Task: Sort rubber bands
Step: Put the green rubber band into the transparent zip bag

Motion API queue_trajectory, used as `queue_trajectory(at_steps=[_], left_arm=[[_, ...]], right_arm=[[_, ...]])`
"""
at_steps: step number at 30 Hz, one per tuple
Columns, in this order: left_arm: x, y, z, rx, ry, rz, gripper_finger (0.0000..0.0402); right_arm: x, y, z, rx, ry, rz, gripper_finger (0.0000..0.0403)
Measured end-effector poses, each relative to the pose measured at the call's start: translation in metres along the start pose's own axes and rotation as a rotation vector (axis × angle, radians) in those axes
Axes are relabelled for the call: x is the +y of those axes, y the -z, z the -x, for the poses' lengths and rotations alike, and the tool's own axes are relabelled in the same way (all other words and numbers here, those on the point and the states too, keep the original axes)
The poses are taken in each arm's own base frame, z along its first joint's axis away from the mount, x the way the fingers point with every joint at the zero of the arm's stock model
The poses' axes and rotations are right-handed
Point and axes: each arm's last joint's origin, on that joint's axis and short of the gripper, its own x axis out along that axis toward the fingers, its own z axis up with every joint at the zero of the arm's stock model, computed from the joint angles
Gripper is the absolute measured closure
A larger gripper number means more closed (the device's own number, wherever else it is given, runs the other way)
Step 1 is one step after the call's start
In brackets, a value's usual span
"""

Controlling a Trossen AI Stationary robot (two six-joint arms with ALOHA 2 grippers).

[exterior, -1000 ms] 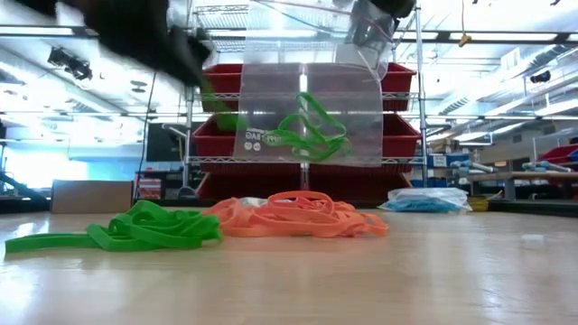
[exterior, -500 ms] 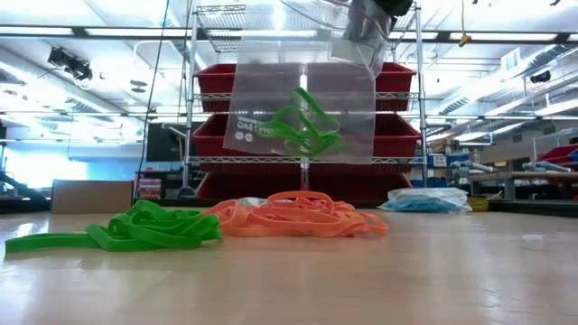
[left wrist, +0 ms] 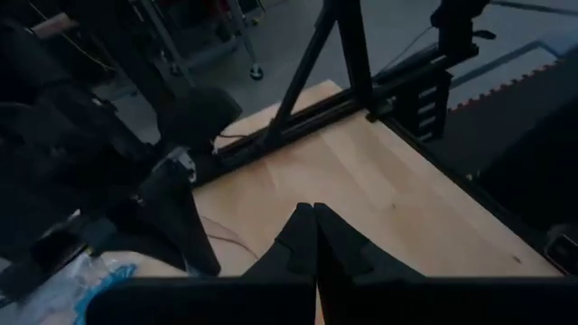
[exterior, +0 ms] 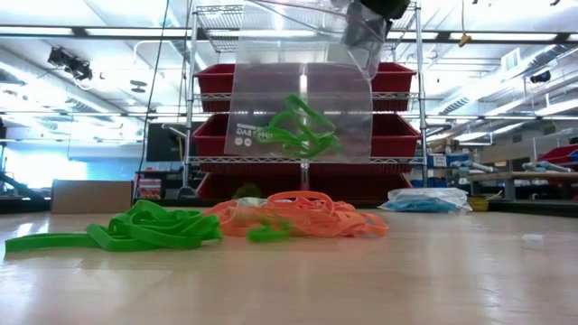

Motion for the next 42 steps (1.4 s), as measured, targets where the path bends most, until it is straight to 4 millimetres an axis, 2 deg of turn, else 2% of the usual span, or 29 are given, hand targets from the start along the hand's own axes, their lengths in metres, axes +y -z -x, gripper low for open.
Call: queue_trajectory(at_steps=[5,9,12,15,19,23,27,32,37,42], left_arm=[[-0.001,0.012,-0.006,0.092,0.026,0.047,0.0401],[-0.008,0.034,-0.008,0.296,0.092,0.133,0.0387],[-0.022,0.055,-0.01,0.368,0.119,0.196,0.0362],[-0.037,0.071,-0.013,0.343,0.158,0.274,0.0325],[-0.054,0.104,-0.019,0.305,0.162,0.369,0.028],[-0.068,0.145,-0.029,0.302,0.152,0.439,0.0266],[-0.08,0.18,-0.04,0.368,0.148,0.459,0.0266],[-0.089,0.204,-0.051,0.456,0.161,0.466,0.0271],[-0.091,0.21,-0.056,0.463,0.155,0.469,0.0292],[-0.09,0.201,-0.054,0.423,0.162,0.401,0.0386]], right_arm=[[0.0,0.001,0.0,0.01,0.0,-0.004,0.0403],[0.0,0.004,0.0,0.037,0.004,-0.011,0.0403],[-0.001,0.005,0.0,0.045,0.016,-0.012,0.0403],[-0.001,0.005,0.0,0.046,0.019,-0.011,0.0403],[-0.001,0.005,0.0,0.046,0.02,-0.01,0.0403],[-0.001,0.004,0.0,0.041,0.021,-0.008,0.0403],[-0.001,0.004,0.0,0.042,0.021,-0.01,0.0403],[0.0,0.004,0.0,0.042,0.019,-0.01,0.0403],[0.0,0.004,0.0,0.042,0.018,-0.009,0.0403],[0.0,0.004,0.0,0.042,0.016,-0.009,0.0403]])
